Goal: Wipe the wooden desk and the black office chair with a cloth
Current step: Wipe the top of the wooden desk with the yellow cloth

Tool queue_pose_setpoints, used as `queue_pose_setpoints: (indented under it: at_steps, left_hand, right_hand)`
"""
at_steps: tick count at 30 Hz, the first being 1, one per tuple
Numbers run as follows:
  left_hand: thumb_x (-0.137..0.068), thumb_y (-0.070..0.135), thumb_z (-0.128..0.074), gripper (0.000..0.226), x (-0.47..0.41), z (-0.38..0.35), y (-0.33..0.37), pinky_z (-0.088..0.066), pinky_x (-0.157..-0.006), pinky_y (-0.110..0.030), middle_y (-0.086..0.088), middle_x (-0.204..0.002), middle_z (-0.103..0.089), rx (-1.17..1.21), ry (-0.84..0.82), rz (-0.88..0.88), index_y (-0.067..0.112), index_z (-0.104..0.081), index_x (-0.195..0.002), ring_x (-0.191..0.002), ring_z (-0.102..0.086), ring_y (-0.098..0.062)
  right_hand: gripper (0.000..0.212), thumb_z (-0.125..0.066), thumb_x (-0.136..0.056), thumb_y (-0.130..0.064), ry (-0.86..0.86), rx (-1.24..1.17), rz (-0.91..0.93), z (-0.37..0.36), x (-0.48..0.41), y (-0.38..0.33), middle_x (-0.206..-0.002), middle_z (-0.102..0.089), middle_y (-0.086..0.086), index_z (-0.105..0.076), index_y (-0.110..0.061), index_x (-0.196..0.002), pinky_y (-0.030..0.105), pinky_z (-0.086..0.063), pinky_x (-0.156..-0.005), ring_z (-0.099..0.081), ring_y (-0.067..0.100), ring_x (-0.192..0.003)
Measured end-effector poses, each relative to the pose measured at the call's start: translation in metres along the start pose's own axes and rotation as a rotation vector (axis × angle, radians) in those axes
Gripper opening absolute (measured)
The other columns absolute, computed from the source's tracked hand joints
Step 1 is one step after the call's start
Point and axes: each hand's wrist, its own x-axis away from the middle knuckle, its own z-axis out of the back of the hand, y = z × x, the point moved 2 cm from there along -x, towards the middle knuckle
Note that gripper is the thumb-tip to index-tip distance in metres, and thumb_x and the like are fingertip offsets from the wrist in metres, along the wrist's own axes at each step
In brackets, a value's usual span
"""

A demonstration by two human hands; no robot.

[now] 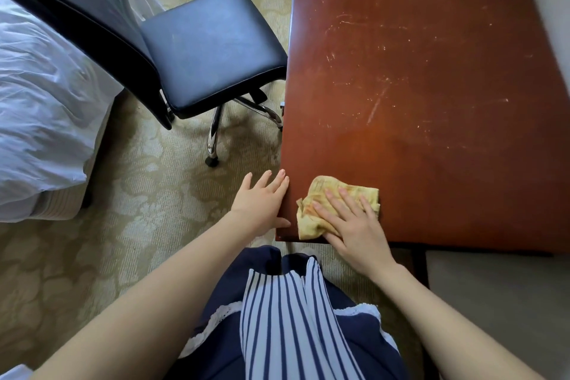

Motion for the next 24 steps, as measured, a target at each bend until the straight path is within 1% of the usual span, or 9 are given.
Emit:
queue_pose_setpoints:
  at_steps: [1, 3, 6, 8, 11, 13, 19, 22, 24]
  left_hand:
    - [-0.091, 0.059, -0.043, 0.091, 0.0, 0.0, 0.001, 0.0, -0.116, -0.048, -0.001, -0.159, 0.012, -0.006, -0.007, -0.002, 0.014, 0.009, -0.151, -0.147, 0.007, -0.022]
    - [-0.091, 0.058, -0.045, 0.092, 0.0, 0.002, 0.0, 0.0, -0.117, -0.047, -0.002, -0.159, 0.011, -0.048, -0.011, -0.014, 0.013, 0.008, -0.151, -0.147, 0.007, -0.022]
    - [-0.09, 0.059, -0.044, 0.092, -0.002, 0.007, -0.002, 0.0, -0.117, -0.046, -0.004, -0.16, 0.008, -0.155, -0.012, -0.052, 0.011, 0.006, -0.151, -0.147, 0.006, -0.022]
    - [-0.091, 0.059, -0.044, 0.091, -0.004, 0.011, -0.005, 0.0, -0.116, -0.046, -0.004, -0.16, 0.006, -0.204, -0.031, -0.071, 0.011, 0.005, -0.151, -0.147, 0.007, -0.022]
    - [-0.091, 0.058, -0.045, 0.091, -0.006, 0.016, -0.005, 0.0, -0.116, -0.046, -0.005, -0.16, 0.005, -0.238, -0.062, -0.078, 0.01, 0.003, -0.151, -0.147, 0.007, -0.022]
    - [-0.091, 0.057, -0.045, 0.09, -0.006, 0.017, -0.003, 0.0, -0.116, -0.046, -0.005, -0.16, 0.005, -0.232, -0.075, -0.071, 0.01, 0.003, -0.151, -0.147, 0.007, -0.021]
    - [-0.094, 0.053, -0.042, 0.087, -0.002, 0.013, 0.001, -0.002, -0.117, -0.046, -0.002, -0.159, 0.014, -0.134, -0.125, 0.001, 0.013, 0.011, -0.15, -0.147, 0.007, -0.021]
    - [-0.096, 0.053, -0.04, 0.084, -0.001, 0.011, 0.003, -0.001, -0.117, -0.046, 0.001, -0.159, 0.016, -0.087, -0.119, 0.034, 0.015, 0.012, -0.15, -0.147, 0.008, -0.019]
    - [-0.096, 0.053, -0.039, 0.084, -0.001, 0.008, 0.006, -0.001, -0.117, -0.045, 0.0, -0.159, 0.016, -0.057, -0.108, 0.063, 0.015, 0.012, -0.15, -0.147, 0.008, -0.019]
  right_hand:
    - [0.056, -0.065, -0.085, -0.035, 0.023, -0.003, -0.002, 0.001, 0.008, 0.005, -0.146, -0.042, 0.0, -0.046, -0.03, -0.138, 0.048, -0.02, -0.112, -0.035, 0.026, -0.138]
    - [0.054, -0.062, -0.083, -0.034, 0.045, -0.006, -0.033, 0.006, 0.021, 0.016, -0.141, -0.049, 0.001, -0.051, -0.028, -0.135, 0.049, -0.028, -0.109, -0.042, 0.026, -0.133]
    - [0.053, -0.05, -0.084, -0.039, 0.059, 0.012, -0.11, 0.016, 0.035, 0.041, -0.141, -0.049, 0.001, -0.051, -0.028, -0.135, 0.049, -0.031, -0.107, -0.045, 0.026, -0.131]
    - [0.053, -0.042, -0.087, -0.041, 0.056, 0.011, -0.184, 0.022, 0.038, 0.062, -0.144, -0.045, 0.002, -0.044, -0.029, -0.139, 0.048, -0.027, -0.11, -0.041, 0.026, -0.134]
    - [0.051, -0.047, -0.096, -0.034, 0.043, -0.028, -0.327, 0.028, 0.036, 0.094, -0.152, -0.032, -0.002, -0.029, -0.036, -0.144, 0.043, -0.013, -0.115, -0.025, 0.02, -0.142]
    - [0.054, -0.043, -0.097, -0.036, 0.022, -0.031, -0.4, 0.032, 0.029, 0.109, -0.155, -0.023, -0.004, -0.02, -0.039, -0.145, 0.04, -0.007, -0.117, -0.014, 0.016, -0.145]
    - [0.053, -0.03, -0.099, -0.045, -0.008, -0.094, -0.57, 0.05, -0.025, 0.132, -0.159, -0.009, -0.002, -0.017, -0.038, -0.149, 0.043, -0.001, -0.117, -0.002, 0.019, -0.146]
    - [0.054, -0.029, -0.099, -0.044, -0.003, -0.129, -0.661, 0.051, -0.056, 0.119, -0.16, -0.004, 0.002, -0.017, -0.035, -0.15, 0.047, 0.001, -0.117, 0.003, 0.025, -0.146]
    - [0.055, -0.031, -0.099, -0.044, -0.009, -0.123, -0.652, 0.048, -0.068, 0.102, -0.16, -0.002, 0.002, -0.016, -0.035, -0.151, 0.048, 0.003, -0.116, 0.004, 0.027, -0.146]
